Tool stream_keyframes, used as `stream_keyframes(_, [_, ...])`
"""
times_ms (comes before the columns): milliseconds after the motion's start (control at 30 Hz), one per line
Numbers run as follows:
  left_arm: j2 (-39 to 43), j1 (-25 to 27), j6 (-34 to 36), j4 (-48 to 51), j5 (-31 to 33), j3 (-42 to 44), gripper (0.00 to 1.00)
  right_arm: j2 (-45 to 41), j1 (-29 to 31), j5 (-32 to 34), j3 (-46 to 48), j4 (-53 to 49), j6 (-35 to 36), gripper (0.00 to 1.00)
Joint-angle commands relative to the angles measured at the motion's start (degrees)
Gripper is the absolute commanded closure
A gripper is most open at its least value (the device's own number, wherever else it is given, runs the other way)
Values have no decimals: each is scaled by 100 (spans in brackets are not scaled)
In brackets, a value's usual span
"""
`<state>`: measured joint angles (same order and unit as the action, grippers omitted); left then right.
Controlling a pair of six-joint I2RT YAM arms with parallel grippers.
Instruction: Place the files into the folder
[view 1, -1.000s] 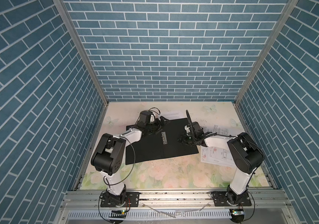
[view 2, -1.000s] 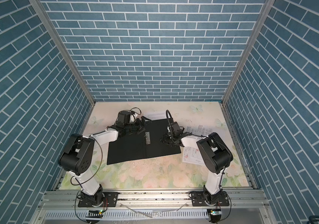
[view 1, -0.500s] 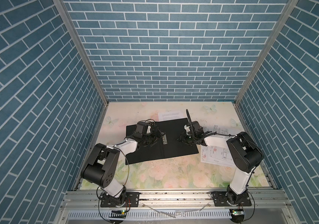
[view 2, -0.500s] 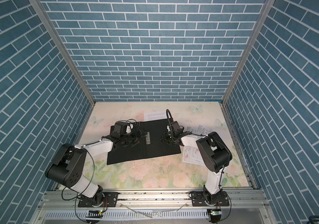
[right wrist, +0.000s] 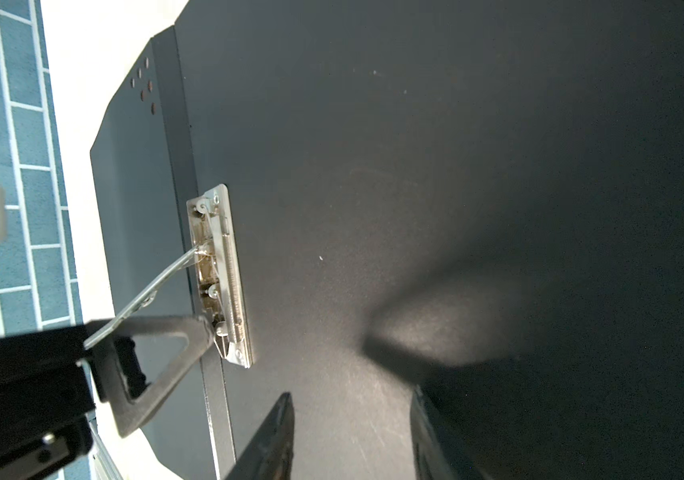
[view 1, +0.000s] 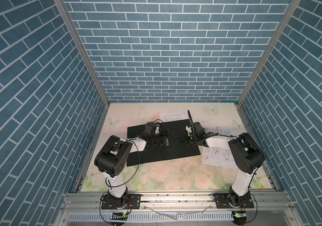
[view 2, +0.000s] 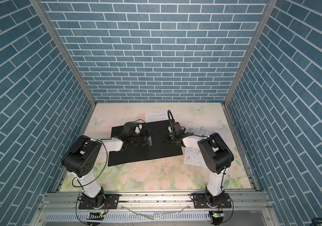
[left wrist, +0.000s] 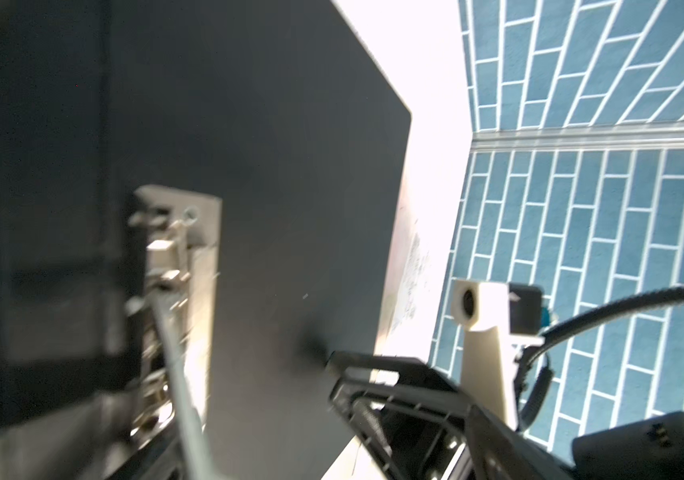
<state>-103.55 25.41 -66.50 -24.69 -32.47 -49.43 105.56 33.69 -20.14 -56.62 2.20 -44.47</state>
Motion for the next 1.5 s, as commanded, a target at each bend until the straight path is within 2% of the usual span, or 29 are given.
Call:
stream_keyframes(0, [-131,-68,-56,-249,-39,-312,0,193,-29,131,-31,-342,140,54])
stream_keyframes(600, [-1286,-466,199,-67,-411,-1473,0,237,-29,134,-47,-455,105,54])
stream_keyframes(800, [-1130,-472,232,-108,-506,-1511,0,104,-28,157,-147,-562,152,54])
stream_keyframes(1000, [-829,-552,251,-98,-522,-1403,0,-441,-180,491,-308,-1088,564,51])
stream_keyframes(1167, [-551,-514,304,101,-524,-1423,0,-811,-408,702,-130,-1228,803,46])
stream_keyframes(1233, [-446,-497,542,233,-507,-1379,0,-867,-493,715,-49,-1237,830,45])
stream_keyframes(1467, [-121,-483,763,381,-406,-912,0,-979,-714,954,301,-1179,987,40])
